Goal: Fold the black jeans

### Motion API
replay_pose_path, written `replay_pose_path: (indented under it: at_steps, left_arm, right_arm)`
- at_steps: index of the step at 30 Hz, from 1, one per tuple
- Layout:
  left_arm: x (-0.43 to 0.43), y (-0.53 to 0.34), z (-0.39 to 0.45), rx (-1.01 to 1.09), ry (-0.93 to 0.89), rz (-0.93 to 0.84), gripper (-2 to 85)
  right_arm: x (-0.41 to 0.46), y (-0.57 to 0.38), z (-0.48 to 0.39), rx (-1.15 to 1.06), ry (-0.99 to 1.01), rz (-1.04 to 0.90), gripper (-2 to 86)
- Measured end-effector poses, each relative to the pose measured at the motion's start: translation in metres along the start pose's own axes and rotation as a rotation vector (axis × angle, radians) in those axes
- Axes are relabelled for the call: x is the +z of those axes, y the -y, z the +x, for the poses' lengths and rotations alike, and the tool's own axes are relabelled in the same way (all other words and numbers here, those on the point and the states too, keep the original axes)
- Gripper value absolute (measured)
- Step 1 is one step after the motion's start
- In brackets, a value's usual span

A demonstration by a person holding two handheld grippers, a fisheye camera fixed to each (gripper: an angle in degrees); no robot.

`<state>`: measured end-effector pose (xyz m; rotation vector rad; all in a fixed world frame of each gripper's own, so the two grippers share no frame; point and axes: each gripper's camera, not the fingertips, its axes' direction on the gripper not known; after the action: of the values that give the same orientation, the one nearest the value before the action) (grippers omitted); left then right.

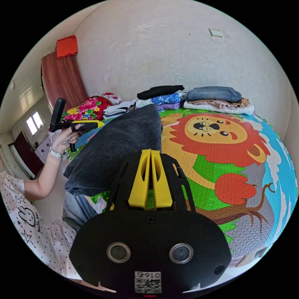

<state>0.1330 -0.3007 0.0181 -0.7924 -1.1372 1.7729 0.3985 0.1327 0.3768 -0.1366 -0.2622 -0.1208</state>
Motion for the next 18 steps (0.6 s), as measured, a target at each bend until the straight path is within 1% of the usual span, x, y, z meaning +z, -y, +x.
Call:
replay_pose_path:
  at_steps: [1, 2, 3, 5, 7, 8, 9, 10, 11, 12, 13, 14, 16, 17, 18]
  left_arm:
    - [0.009, -0.004, 0.003, 0.012, -0.002, 0.000, -1.0]
    - [0.015, -0.014, 0.004, -0.009, -0.009, 0.058, -1.0]
    - [0.012, -0.017, 0.008, -0.006, 0.007, 0.068, -1.0]
    - [0.010, -0.017, 0.013, -0.007, 0.027, 0.051, -1.0]
    - [-0.003, -0.021, 0.018, -0.053, 0.031, 0.046, -1.0]
    - [-0.017, -0.027, 0.025, -0.059, -0.006, 0.059, -1.0]
    - [-0.033, -0.037, 0.036, -0.037, -0.092, 0.114, -1.0]
    - [-0.041, -0.043, 0.042, -0.022, -0.142, 0.147, -1.0]
    - [-0.053, -0.054, 0.056, 0.008, -0.223, 0.200, -1.0]
    - [-0.059, -0.064, 0.070, 0.035, -0.272, 0.208, -1.0]
    - [-0.060, -0.069, 0.077, 0.048, -0.281, 0.201, -1.0]
    - [-0.058, -0.077, 0.089, 0.057, -0.264, 0.179, -1.0]
    - [-0.046, -0.088, 0.102, 0.060, -0.201, 0.113, -1.0]
    - [-0.040, -0.099, 0.105, 0.052, -0.192, 0.137, -1.0]
    - [-0.038, -0.110, 0.103, 0.016, -0.223, 0.178, -1.0]
  right_arm:
    - [-0.003, 0.000, -0.004, 0.001, 0.002, 0.001, -0.4]
    - [-0.005, 0.001, -0.009, -0.002, -0.003, 0.000, -0.4]
    - [-0.006, 0.001, -0.012, -0.003, -0.009, -0.002, -0.4]
    - [-0.011, 0.003, -0.026, -0.015, -0.034, -0.004, -0.5]
    - [-0.016, 0.006, -0.037, -0.018, -0.053, -0.009, -0.4]
    - [-0.025, 0.008, -0.050, -0.025, -0.093, -0.014, -0.4]
    - [-0.031, 0.008, -0.061, -0.041, -0.124, -0.014, -0.4]
    - [-0.048, 0.003, -0.086, -0.091, -0.195, 0.027, -0.4]
    - [-0.064, -0.005, -0.113, -0.145, -0.226, 0.108, -0.4]
    - [-0.071, -0.010, -0.124, -0.169, -0.219, 0.142, -0.4]
    - [-0.079, -0.015, -0.144, -0.201, -0.176, 0.170, -0.4]
    - [-0.080, -0.018, -0.161, -0.231, -0.136, 0.166, -0.4]
    - [-0.071, -0.022, -0.182, -0.280, -0.160, 0.133, -0.4]
    - [-0.056, -0.022, -0.190, -0.300, -0.223, 0.049, -0.4]
    - [-0.047, -0.022, -0.193, -0.307, -0.252, -0.003, -0.4]
